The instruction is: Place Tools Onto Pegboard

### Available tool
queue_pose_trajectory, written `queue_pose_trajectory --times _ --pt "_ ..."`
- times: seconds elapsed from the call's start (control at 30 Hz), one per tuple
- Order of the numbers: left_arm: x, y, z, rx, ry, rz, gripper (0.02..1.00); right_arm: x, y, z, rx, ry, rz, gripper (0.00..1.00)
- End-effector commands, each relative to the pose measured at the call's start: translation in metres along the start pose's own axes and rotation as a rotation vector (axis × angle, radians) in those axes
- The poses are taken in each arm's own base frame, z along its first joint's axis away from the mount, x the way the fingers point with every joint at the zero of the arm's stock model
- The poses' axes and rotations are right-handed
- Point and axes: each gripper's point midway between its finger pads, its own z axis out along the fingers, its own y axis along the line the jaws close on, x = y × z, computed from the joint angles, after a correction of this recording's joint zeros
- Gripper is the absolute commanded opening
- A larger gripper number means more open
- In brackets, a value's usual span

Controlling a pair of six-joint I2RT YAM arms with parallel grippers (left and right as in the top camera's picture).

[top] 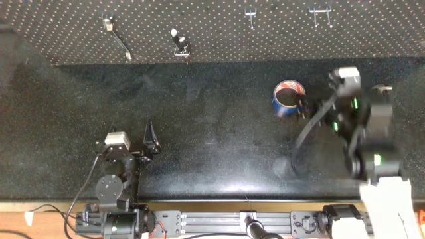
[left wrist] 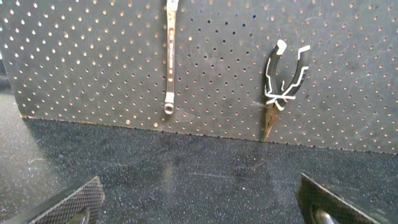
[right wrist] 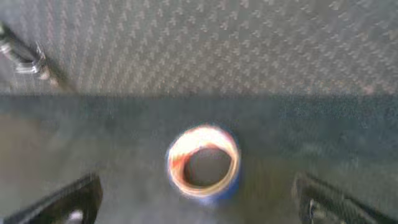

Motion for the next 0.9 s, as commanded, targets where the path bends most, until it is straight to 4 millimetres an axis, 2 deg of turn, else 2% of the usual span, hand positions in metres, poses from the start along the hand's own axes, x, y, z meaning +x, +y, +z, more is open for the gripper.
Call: queue_pose_trajectory --times 0.03,0.1,0.17,0.27,0.43,0.6,0.8,0.9 --pt "0.001 -0.001 0.000 0.010 0.000 0.011 0.996 -0.019 0.014 0.026 0.024 0.318 0.045 0.998" --pt "0.001 -0.001 0.000 0.010 0.001 0.010 0.996 -0.005 0.009 0.039 0.079 0.498 0.050 0.998" --pt "0.001 -0.001 0.000 0.010 0.001 0.011 0.996 0.008 0.009 0.053 0.100 0.606 0.021 0.998" --pt "0.001 -0.001 0.000 0.010 0.000 0.011 0.996 0.026 0.022 0.081 0.071 0.697 -0.035 0.998" --pt "0.001 -0.001 0.000 0.010 0.001 0.011 0.996 0.057 0.026 0.111 0.072 0.813 -0.057 0.998" --pt "0.001 -0.001 0.000 0.010 0.001 0.011 0.993 0.080 0.014 0.126 0.116 0.887 -0.063 1.000" --pt "0.001 -0.001 0.000 0.010 0.001 0.010 0.996 0.095 0.011 0.143 0.176 0.914 -0.137 0.998" --pt "0.001 -0.001 0.000 0.010 0.000 0.011 0.996 0.106 0.007 0.149 0.187 0.949 -0.139 0.877"
